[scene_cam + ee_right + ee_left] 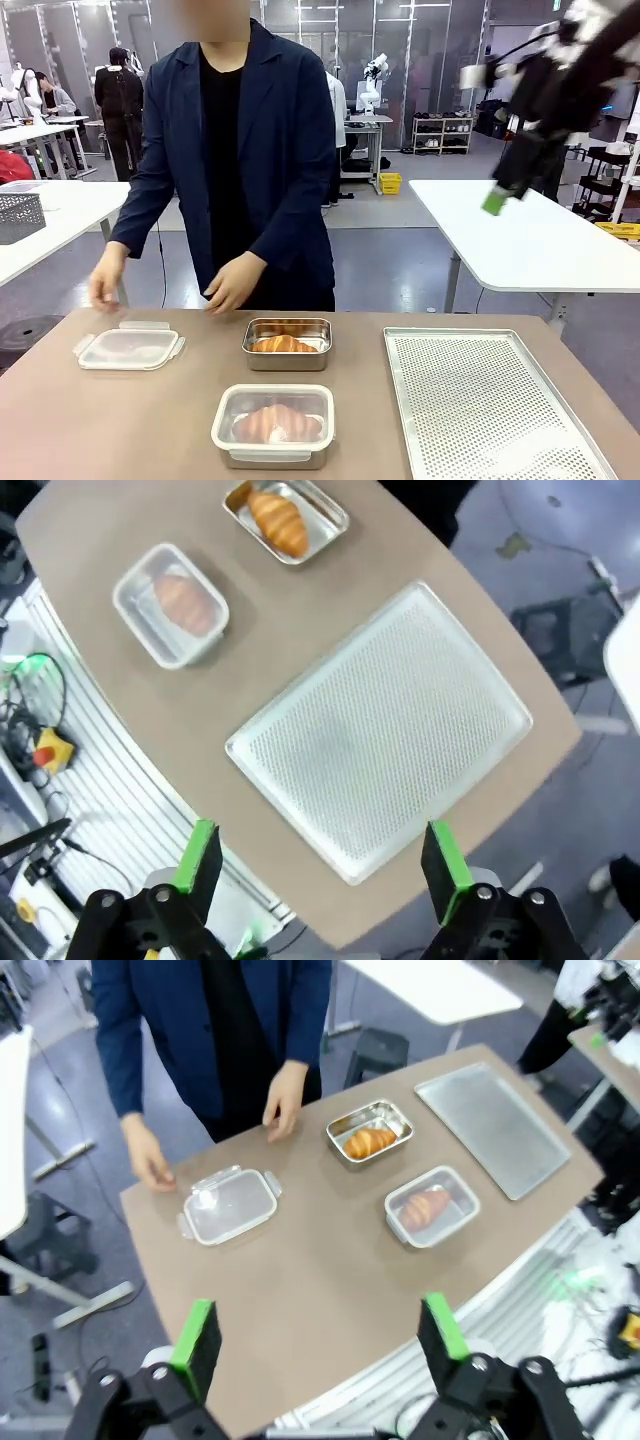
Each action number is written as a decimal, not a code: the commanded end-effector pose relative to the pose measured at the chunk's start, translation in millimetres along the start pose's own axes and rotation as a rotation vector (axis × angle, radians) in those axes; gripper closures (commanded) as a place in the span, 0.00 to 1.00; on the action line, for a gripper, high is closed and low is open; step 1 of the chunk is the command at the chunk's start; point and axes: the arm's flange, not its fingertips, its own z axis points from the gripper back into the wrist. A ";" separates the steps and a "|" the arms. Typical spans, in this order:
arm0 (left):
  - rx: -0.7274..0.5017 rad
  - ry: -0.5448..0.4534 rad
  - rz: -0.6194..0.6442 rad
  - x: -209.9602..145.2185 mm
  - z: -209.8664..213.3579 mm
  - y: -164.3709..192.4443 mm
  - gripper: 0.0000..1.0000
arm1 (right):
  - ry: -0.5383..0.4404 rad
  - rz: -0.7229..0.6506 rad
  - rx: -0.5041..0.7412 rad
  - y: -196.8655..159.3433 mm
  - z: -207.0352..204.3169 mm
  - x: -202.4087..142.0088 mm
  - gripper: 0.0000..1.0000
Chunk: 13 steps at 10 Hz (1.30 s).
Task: Place the bread into the airtight container.
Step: Pick up a Butter Roll and place it into an empty Airtight Container.
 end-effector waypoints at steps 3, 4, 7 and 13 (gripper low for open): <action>-0.006 -0.003 -0.007 1.1 1.2 -0.9 0.00 | -0.081 -0.148 -0.104 27.3 71.6 -67.1 0.00; -0.006 -0.003 -0.007 1.1 1.2 -0.9 0.00 | -0.062 -0.169 -0.138 36.4 88.7 -70.4 0.00; -0.006 -0.003 -0.007 1.1 1.2 -0.9 0.00 | -0.070 -0.193 -0.150 41.6 105.7 -72.4 0.00; -0.006 -0.003 -0.007 1.1 1.2 -0.9 0.00 | -0.081 -0.162 -0.157 43.9 111.2 -81.3 0.00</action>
